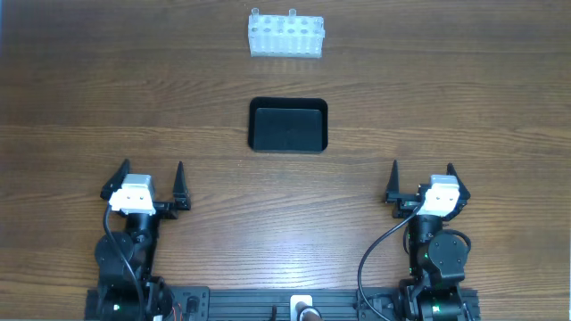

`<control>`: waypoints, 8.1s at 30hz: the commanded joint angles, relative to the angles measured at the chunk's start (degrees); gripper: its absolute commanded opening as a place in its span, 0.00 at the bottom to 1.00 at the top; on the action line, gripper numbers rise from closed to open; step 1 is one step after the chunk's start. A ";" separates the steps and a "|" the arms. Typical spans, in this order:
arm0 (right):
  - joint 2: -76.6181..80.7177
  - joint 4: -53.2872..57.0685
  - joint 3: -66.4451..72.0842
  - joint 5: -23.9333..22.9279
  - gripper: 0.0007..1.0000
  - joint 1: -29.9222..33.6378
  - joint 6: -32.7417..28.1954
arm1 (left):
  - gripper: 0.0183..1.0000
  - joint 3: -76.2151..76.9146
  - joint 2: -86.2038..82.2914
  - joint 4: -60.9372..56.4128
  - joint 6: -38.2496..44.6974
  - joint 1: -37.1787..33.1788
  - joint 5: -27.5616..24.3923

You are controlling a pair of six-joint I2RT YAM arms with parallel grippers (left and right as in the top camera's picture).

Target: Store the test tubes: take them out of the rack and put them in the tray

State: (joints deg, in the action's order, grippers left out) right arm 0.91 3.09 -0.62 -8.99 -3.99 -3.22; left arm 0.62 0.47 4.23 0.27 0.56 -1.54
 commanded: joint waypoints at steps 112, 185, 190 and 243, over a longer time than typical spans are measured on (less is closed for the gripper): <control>-0.52 0.13 0.35 -0.52 0.99 0.37 -0.09 | 1.00 31.28 65.88 -33.22 0.81 3.61 -1.38; -0.52 0.13 0.35 -0.52 0.99 0.37 -0.09 | 0.73 92.41 132.65 -24.44 -2.91 18.27 11.93; -0.52 0.13 0.35 -0.52 0.99 0.37 -0.09 | 0.69 92.41 133.63 -26.29 -2.93 18.45 11.91; -0.52 0.13 0.35 -0.52 0.99 0.37 -0.09 | 0.15 96.43 107.95 -10.38 4.22 20.57 12.04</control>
State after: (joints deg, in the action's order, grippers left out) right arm 0.89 3.14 -0.62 -8.99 -3.88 -3.22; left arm 94.87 115.70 -11.16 2.72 20.27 9.96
